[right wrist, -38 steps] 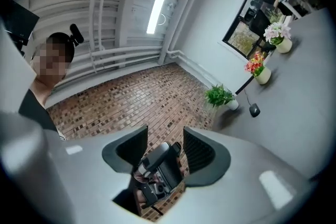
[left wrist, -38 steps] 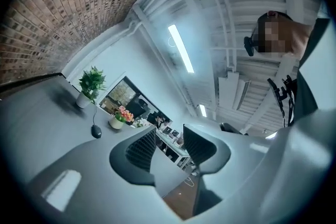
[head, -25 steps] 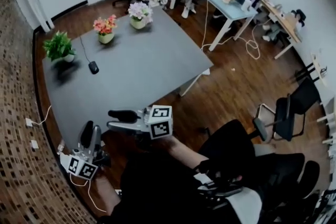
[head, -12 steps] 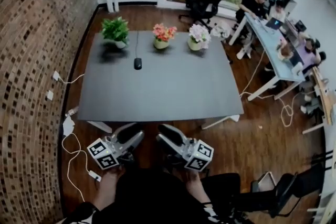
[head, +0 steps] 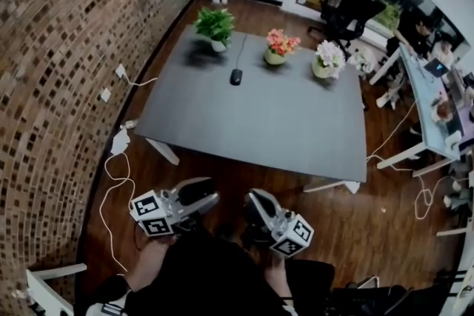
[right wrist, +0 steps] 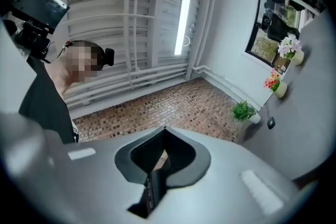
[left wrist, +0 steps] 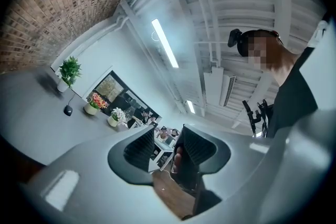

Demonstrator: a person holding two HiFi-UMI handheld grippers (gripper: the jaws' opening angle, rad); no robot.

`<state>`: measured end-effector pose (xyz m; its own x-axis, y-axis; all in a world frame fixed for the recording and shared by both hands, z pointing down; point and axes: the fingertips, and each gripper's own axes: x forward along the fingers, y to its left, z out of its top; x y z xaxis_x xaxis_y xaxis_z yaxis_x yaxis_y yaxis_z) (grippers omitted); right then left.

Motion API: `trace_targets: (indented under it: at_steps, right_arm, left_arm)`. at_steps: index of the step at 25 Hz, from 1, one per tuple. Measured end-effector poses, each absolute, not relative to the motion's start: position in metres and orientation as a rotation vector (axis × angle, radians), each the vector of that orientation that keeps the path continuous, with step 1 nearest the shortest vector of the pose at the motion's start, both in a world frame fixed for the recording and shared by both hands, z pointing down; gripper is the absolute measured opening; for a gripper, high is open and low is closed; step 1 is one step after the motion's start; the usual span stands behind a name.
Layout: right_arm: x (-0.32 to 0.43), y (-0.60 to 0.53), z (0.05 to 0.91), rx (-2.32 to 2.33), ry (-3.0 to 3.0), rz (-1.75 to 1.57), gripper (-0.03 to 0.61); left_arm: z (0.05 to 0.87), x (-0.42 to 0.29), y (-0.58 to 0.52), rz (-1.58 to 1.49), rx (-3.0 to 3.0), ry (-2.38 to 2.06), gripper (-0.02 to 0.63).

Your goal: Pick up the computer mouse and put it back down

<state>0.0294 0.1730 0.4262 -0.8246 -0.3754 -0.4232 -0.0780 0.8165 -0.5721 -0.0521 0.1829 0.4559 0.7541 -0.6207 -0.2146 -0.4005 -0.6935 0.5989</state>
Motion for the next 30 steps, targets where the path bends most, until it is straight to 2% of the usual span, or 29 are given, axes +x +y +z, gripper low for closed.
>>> trace_targets:
  at_steps: [10, 30]
  right_arm:
    - [-0.001, 0.166, 0.397, -0.382, 2.502, -0.604, 0.0]
    - [-0.067, 0.163, 0.382, -0.349, 2.594, -0.573, 0.0]
  left_arm:
    - [0.402, -0.079, 0.155, -0.826, 2.4, -0.592, 0.166]
    - [0.398, -0.133, 0.151, -0.886, 2.376, -0.536, 0.166]
